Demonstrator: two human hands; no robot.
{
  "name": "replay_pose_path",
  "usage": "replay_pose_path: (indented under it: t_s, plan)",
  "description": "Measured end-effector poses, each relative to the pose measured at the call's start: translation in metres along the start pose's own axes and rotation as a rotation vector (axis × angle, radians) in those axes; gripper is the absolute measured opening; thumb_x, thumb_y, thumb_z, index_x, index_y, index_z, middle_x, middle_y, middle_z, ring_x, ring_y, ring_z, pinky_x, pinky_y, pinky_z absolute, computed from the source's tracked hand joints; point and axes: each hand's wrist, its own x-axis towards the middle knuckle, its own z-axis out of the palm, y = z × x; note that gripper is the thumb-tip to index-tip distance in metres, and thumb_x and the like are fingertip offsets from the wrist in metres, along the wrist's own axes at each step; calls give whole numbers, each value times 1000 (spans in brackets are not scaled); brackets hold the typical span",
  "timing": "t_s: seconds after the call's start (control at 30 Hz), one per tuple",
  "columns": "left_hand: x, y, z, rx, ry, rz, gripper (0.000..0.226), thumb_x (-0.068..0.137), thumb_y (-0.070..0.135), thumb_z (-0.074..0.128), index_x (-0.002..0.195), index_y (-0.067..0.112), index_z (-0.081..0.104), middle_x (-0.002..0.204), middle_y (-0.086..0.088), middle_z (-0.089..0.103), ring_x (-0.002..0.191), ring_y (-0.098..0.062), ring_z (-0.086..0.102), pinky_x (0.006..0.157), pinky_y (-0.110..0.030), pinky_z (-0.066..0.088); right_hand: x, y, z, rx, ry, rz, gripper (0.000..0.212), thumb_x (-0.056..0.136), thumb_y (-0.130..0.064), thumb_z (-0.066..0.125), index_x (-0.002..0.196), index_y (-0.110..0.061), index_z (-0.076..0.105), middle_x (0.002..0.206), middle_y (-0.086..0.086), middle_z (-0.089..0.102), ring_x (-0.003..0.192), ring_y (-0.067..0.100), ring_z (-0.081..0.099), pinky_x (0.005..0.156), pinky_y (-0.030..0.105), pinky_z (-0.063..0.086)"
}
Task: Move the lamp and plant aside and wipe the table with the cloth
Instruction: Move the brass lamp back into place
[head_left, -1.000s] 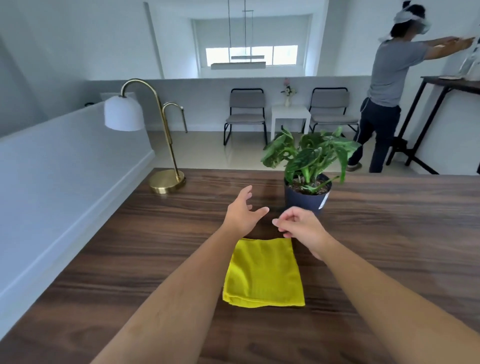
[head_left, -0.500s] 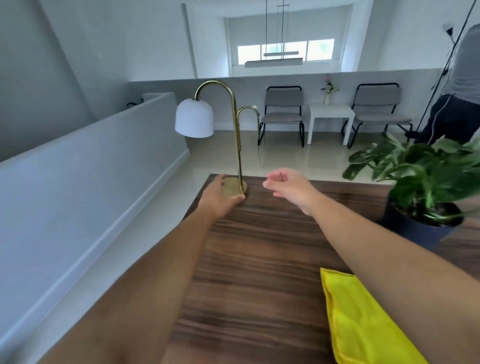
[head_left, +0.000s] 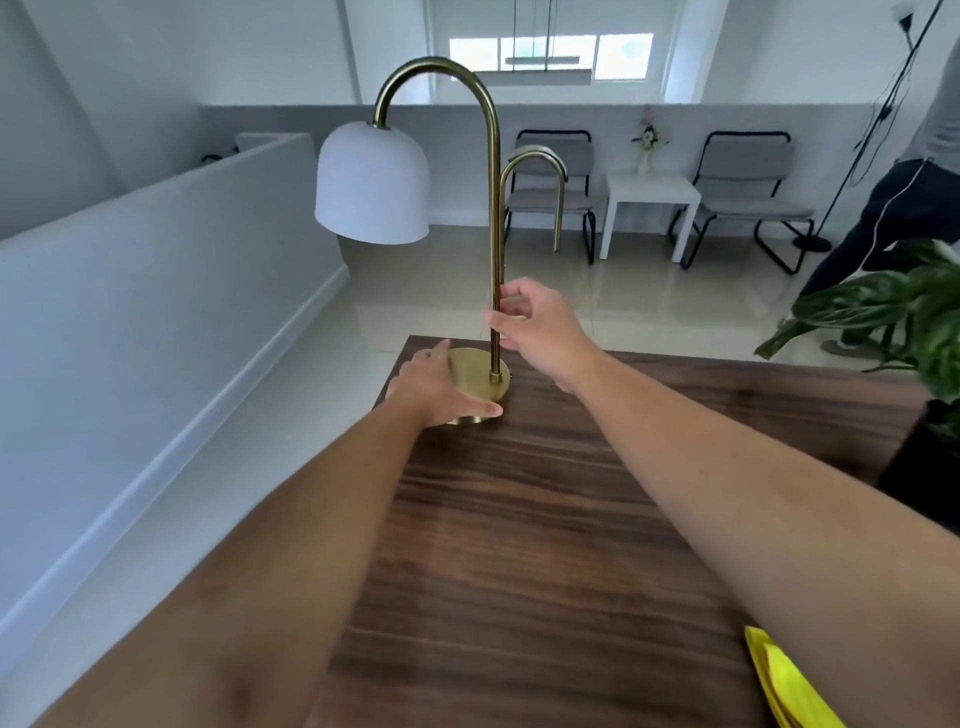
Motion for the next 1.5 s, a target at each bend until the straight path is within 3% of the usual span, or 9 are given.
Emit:
replay_pose_path:
  t_s: [0.2, 0.37, 0.57, 0.93, 1.5]
  plan:
    - [-9, 5, 5, 29, 76, -36, 123, 51, 63, 78, 149, 21, 16, 147, -13, 40, 136, -33, 38, 110, -47, 37, -1, -2, 6, -58, 100, -10, 19, 94, -8, 52, 113, -11, 56, 102, 9, 71, 97, 19, 66, 90, 42, 55]
    - [-36, 26, 17, 8, 105, -36, 119, 53, 63, 76, 148, 20, 19, 146, -8, 43, 134, -32, 38, 110, -47, 35, -29, -2, -5, -57, 206, -48, 18, 96, -9, 49, 111, -12, 57, 95, 6, 72, 89, 15, 66, 81, 25, 50]
    - [-79, 77, 27, -3, 125, 3, 119, 53, 61, 76, 148, 19, 18, 146, -9, 40, 135, -32, 35, 111, -47, 34, -72, 0, -58, 21, 254, -33, 12, 95, -7, 50, 98, -17, 55, 86, 3, 71, 87, 16, 68, 89, 40, 55]
    - [-151, 171, 89, -50, 66, 82, 119, 55, 61, 75, 148, 19, 16, 148, -8, 35, 136, -32, 31, 113, -44, 29, -163, 31, -151, 30, 319, 21, 16, 94, -5, 50, 102, -18, 55, 86, 4, 72, 91, 17, 69, 94, 43, 52]
    - [-154, 181, 110, 16, 35, 58, 120, 53, 66, 74, 148, 15, 20, 150, -8, 33, 137, -30, 32, 113, -43, 30, -172, 58, -164, -38, 305, 41, 19, 94, -7, 52, 112, -12, 57, 93, 4, 74, 95, 15, 68, 95, 43, 52]
